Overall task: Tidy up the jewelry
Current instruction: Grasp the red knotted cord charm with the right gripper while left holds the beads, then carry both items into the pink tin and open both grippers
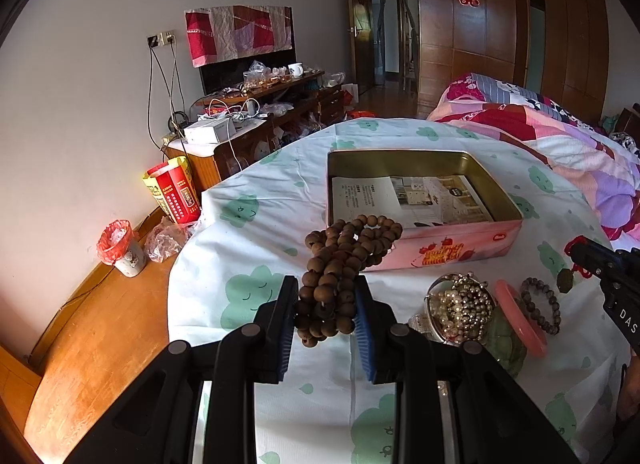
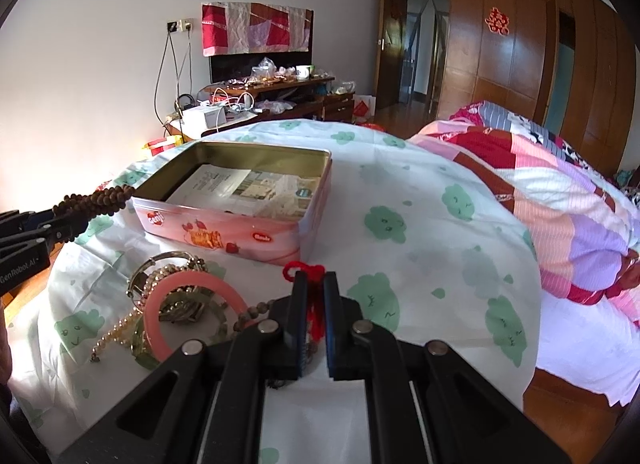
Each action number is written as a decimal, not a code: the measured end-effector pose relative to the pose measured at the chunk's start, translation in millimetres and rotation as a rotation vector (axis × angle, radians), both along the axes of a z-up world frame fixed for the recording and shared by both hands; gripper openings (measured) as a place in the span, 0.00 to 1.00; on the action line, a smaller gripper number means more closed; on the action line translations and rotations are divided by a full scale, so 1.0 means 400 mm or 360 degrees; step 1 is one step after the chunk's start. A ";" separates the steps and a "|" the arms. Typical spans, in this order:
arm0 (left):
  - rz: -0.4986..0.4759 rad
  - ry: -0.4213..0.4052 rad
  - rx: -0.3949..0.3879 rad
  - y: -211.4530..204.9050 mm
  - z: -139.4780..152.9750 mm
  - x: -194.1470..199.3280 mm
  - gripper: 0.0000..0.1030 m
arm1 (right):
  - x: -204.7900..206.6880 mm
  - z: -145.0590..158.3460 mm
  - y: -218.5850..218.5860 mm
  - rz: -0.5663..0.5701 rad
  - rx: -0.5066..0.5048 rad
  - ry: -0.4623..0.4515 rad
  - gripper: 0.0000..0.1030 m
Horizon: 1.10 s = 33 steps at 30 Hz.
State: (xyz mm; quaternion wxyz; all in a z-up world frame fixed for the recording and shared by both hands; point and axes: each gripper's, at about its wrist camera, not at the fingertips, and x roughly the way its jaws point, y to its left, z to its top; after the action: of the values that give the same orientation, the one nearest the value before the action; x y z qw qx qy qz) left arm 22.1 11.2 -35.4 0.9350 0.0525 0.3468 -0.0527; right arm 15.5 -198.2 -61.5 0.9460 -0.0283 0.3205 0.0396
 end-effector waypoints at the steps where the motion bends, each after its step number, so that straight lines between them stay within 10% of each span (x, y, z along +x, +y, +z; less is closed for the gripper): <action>1: -0.0003 -0.0001 -0.0003 -0.001 0.003 0.001 0.27 | 0.000 0.003 -0.002 0.0004 -0.0002 -0.0006 0.08; 33: -0.0109 -0.0042 0.0185 -0.074 0.090 0.156 0.27 | 0.156 0.124 0.026 0.0152 -0.0061 -0.0087 0.08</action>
State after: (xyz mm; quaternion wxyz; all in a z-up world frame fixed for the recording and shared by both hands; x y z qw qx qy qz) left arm 84.4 -18.5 0.6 0.9325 0.1192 0.3349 -0.0639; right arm 77.9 -187.6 -12.0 0.9507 -0.0628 0.2936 0.0778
